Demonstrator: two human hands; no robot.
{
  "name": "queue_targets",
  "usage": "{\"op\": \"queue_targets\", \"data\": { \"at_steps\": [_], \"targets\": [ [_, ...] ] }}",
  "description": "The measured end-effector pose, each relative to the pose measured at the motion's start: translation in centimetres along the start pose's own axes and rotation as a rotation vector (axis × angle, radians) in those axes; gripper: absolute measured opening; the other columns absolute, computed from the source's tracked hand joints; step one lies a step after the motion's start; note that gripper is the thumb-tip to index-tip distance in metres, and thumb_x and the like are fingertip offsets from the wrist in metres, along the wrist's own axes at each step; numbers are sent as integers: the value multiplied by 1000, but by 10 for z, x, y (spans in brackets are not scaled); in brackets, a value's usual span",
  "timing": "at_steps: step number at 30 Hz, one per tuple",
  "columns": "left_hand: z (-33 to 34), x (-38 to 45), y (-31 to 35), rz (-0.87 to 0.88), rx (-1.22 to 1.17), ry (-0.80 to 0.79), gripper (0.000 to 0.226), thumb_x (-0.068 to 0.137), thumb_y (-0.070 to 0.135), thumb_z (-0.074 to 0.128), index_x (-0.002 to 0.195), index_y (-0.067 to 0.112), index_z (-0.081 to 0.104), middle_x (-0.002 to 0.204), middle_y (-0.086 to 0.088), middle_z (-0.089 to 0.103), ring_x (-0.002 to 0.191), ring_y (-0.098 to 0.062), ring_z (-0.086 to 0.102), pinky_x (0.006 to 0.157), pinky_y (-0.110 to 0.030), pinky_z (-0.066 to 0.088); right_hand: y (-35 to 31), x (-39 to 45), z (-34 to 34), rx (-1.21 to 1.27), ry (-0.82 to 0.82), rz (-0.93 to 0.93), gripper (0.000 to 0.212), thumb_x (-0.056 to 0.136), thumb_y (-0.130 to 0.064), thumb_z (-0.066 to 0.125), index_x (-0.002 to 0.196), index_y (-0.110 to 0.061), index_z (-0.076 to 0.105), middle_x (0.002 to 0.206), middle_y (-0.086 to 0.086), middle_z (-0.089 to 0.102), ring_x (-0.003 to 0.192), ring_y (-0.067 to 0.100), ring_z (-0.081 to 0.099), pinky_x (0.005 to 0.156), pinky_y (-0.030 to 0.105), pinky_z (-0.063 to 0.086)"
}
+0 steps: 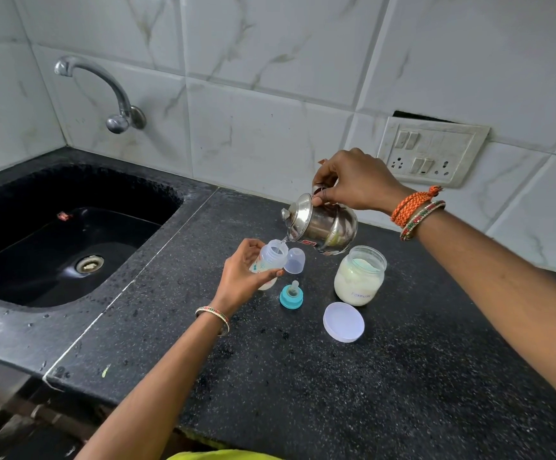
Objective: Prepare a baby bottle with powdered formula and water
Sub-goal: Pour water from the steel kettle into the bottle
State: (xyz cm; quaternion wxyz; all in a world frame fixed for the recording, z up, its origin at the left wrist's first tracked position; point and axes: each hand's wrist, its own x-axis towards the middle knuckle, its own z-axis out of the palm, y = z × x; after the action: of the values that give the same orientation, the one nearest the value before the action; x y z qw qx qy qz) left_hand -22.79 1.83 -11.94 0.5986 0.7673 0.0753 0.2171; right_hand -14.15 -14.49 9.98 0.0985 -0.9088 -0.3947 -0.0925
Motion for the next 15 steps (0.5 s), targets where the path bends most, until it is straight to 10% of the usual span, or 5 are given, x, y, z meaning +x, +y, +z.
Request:
{"op": "queue_targets", "data": {
  "at_steps": [15],
  "targets": [
    [0, -3, 1, 21, 11, -3, 57, 62, 25, 87, 108, 18, 53, 112, 6, 64, 107, -6, 59, 93, -16, 44, -8, 3, -2, -21, -6, -2, 35, 72, -36, 80, 103, -23, 73, 99, -1, 74, 94, 18, 65, 76, 30, 46]
  ]
}}
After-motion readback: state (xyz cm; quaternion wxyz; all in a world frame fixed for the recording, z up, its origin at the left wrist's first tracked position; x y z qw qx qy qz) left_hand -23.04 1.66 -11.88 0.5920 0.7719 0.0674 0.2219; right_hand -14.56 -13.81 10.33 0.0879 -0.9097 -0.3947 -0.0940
